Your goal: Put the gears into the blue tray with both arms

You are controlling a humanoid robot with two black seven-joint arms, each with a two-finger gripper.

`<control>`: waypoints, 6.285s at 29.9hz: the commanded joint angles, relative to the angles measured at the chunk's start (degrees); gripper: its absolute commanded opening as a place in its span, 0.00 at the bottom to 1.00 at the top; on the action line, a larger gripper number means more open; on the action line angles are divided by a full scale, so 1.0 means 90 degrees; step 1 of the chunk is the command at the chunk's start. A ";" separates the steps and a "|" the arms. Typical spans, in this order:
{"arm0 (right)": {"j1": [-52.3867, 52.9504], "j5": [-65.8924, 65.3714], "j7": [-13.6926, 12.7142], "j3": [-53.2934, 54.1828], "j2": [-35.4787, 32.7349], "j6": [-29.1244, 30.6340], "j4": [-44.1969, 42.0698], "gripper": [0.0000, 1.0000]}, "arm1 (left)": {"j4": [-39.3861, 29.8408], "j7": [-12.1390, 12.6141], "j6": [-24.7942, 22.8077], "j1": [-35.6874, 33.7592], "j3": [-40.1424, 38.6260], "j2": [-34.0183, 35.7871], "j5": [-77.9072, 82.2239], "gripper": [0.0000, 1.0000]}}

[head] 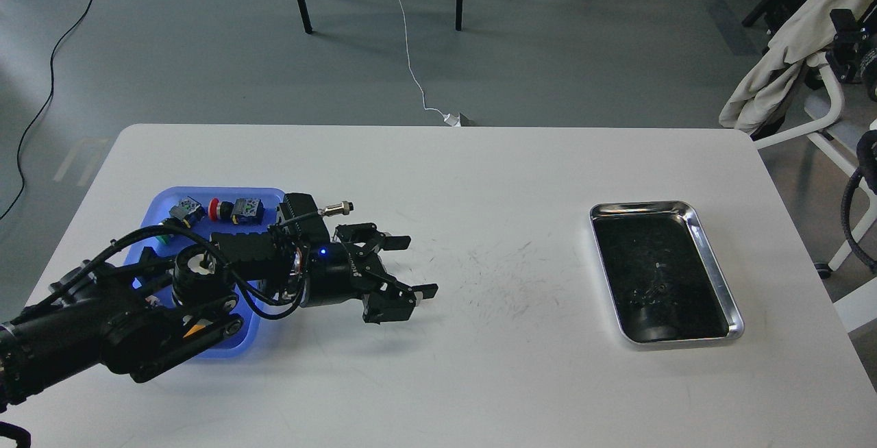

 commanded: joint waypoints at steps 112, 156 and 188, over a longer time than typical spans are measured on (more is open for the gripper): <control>-0.0783 0.0023 -0.0419 -0.0556 0.0306 -0.0268 -0.0713 0.99 | 0.1846 0.0000 0.2869 0.0283 0.1257 -0.0685 0.0765 0.57; -0.0803 0.0023 -0.0409 -0.0565 0.0306 -0.0249 -0.0704 0.99 | 0.2013 0.0000 0.2889 0.0293 0.1189 -0.0374 0.0765 0.08; -0.0725 0.0032 -0.0400 -0.0546 0.0267 -0.0239 -0.0655 0.99 | 0.2177 0.0000 0.3129 0.0263 0.1227 0.2235 0.0765 0.08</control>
